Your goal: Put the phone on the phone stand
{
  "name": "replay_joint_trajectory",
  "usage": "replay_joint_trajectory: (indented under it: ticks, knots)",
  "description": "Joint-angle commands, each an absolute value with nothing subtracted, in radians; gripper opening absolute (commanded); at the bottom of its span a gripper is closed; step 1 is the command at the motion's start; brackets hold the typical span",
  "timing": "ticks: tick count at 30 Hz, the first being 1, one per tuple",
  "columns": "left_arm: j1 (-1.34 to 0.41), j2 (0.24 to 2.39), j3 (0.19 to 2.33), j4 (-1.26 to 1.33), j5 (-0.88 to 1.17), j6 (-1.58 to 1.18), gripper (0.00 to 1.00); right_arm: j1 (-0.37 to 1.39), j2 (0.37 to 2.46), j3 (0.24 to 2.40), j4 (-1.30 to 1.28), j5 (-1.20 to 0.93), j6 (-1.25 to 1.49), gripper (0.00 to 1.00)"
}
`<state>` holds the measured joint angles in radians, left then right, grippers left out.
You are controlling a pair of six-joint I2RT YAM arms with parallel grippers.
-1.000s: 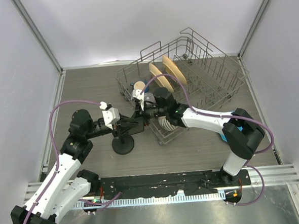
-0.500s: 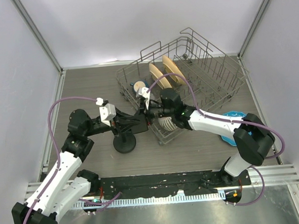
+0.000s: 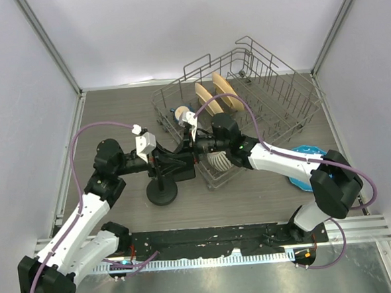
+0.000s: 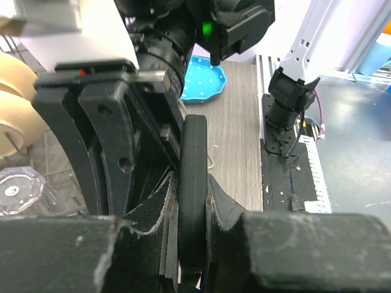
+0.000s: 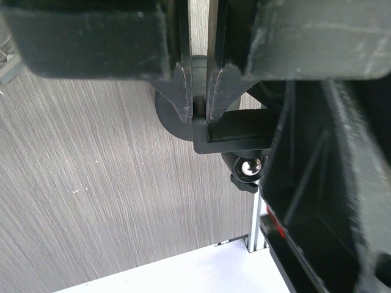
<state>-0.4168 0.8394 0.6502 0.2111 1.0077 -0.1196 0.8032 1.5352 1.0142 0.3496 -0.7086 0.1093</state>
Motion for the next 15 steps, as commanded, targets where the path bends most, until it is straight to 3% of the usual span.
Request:
replay_joint_trajectory:
  ticks: [1,15]
  knots:
    - [-0.416,0.845,0.687,0.244,1.046,-0.137,0.0,0.799,1.444,1.1,0.442,-0.709,0.15,0.01]
    - [-0.416,0.788,0.677,0.255,0.985,-0.12,0.0,0.799,1.463,1.101,0.362,-0.598,0.083,0.01]
